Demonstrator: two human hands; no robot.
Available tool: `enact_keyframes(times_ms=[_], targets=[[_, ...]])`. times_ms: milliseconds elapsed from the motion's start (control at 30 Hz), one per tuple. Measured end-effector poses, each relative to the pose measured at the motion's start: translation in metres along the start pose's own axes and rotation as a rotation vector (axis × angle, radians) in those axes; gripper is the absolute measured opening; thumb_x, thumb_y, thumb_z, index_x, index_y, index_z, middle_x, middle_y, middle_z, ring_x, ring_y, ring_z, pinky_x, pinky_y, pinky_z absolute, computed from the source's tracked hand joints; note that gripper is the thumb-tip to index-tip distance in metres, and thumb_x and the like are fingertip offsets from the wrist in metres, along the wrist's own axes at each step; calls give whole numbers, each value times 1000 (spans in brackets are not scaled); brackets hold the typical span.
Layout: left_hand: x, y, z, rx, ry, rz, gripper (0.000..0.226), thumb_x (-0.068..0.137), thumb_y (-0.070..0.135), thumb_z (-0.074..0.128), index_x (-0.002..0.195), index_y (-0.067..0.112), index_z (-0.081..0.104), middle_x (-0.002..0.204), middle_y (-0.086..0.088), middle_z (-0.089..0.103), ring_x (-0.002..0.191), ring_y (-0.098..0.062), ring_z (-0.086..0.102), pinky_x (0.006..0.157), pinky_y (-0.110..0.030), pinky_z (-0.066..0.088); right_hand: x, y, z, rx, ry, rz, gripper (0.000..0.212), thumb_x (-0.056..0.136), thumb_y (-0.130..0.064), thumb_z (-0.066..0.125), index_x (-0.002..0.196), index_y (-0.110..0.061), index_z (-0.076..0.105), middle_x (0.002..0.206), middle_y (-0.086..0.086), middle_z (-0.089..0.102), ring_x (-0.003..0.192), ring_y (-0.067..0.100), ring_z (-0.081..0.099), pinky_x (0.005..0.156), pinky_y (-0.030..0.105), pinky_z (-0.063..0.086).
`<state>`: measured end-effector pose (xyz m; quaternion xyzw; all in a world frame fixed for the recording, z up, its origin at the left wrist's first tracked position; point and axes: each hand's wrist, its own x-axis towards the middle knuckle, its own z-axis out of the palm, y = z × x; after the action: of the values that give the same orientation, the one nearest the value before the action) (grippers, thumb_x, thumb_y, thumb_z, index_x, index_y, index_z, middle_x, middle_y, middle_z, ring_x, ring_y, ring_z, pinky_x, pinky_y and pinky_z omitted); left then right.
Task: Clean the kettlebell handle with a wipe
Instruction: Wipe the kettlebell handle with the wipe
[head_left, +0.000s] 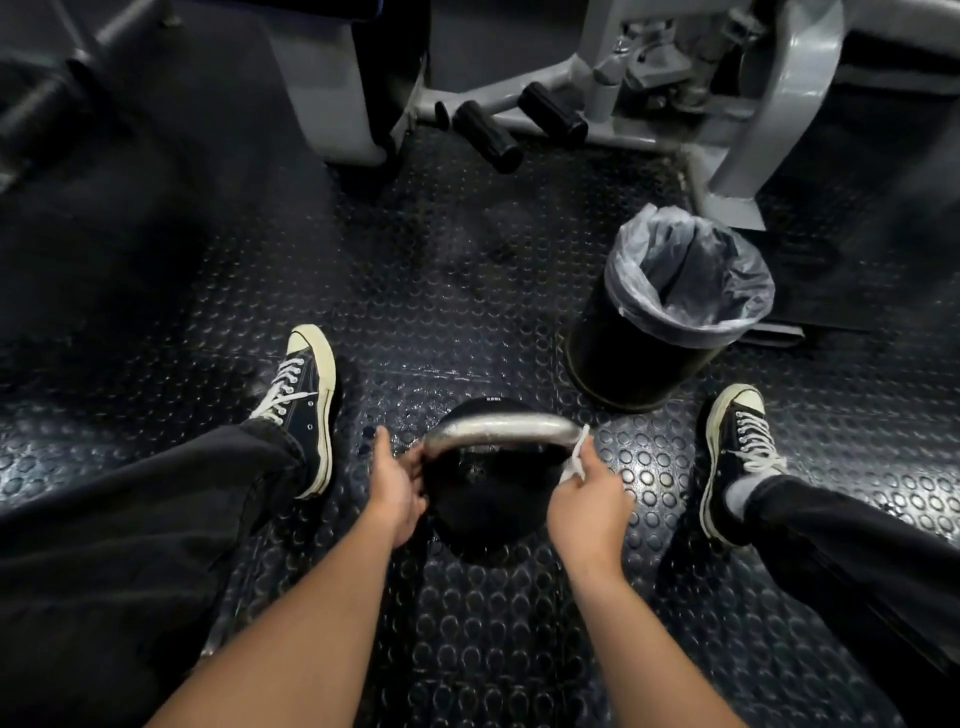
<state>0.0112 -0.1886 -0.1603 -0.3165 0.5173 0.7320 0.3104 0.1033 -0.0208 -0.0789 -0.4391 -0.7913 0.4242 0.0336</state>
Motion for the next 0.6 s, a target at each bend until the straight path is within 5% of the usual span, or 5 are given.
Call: enact_keyframes(times_ms=[167, 300, 467, 600], targets=[[4, -2, 0, 16, 3, 10, 84, 95, 74, 15, 126, 13, 64, 115, -11, 70, 106, -20, 61, 85, -39, 45, -3, -8, -5, -15, 14, -14, 53, 101, -2, 45, 148, -24, 48, 90, 8, 68, 64, 11, 57, 54, 12, 46], [5, -2, -3, 34, -2, 14, 89, 92, 77, 16, 126, 10, 65, 120, -14, 69, 117, -26, 60, 107, -46, 39, -14, -8, -5, 14, -18, -5, 58, 99, 3, 42, 151, -22, 44, 87, 5, 68, 57, 8, 54, 49, 14, 46], [4, -4, -3, 34, -4, 33, 88, 93, 76, 17, 123, 10, 67, 119, -15, 70, 117, -27, 61, 106, -48, 43, -5, -17, -2, 51, 40, -35, 57, 101, 0, 42, 152, -25, 44, 122, 14, 68, 91, 19, 67, 84, 24, 55], [5, -4, -4, 47, -8, 42, 87, 93, 76, 17, 122, 11, 67, 116, -15, 72, 113, -26, 63, 101, -46, 46, -18, -15, -2, 77, 7, 6, 57, 103, -2, 41, 154, -27, 38, 84, -5, 59, 70, 4, 57, 70, 9, 45]])
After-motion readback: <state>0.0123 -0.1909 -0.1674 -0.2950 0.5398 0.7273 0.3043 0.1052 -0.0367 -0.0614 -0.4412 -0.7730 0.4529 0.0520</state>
